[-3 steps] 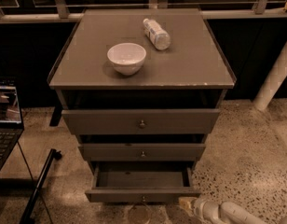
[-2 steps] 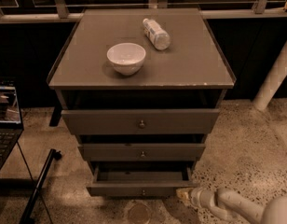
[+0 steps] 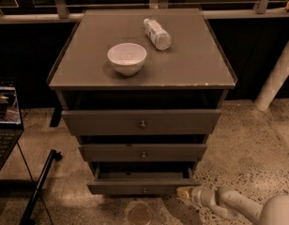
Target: Close bottom drawer
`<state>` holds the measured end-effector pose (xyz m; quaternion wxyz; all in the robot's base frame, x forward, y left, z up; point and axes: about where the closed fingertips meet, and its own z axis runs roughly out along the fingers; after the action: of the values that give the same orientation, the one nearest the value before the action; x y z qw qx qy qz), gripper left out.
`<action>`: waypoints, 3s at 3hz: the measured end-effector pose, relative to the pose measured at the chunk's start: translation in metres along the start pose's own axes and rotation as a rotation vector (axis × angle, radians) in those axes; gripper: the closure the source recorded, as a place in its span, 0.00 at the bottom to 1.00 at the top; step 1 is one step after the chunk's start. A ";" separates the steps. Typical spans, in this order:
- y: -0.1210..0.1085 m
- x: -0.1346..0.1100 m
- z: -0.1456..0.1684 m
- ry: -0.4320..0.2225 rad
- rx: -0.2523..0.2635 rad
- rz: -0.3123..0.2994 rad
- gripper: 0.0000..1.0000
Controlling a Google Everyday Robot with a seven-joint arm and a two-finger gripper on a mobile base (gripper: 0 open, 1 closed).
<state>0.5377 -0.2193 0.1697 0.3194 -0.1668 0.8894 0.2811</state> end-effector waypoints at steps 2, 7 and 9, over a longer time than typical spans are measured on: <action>-0.021 -0.008 0.001 -0.013 -0.001 -0.016 1.00; -0.090 -0.047 -0.003 -0.164 0.094 0.008 1.00; -0.088 -0.050 0.012 -0.209 0.081 0.036 1.00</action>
Offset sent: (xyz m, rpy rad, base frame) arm 0.1037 -0.1139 -0.0141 -0.0128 -0.1332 -0.1573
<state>0.6223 -0.2754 0.1609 0.4116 -0.1076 0.8648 0.2667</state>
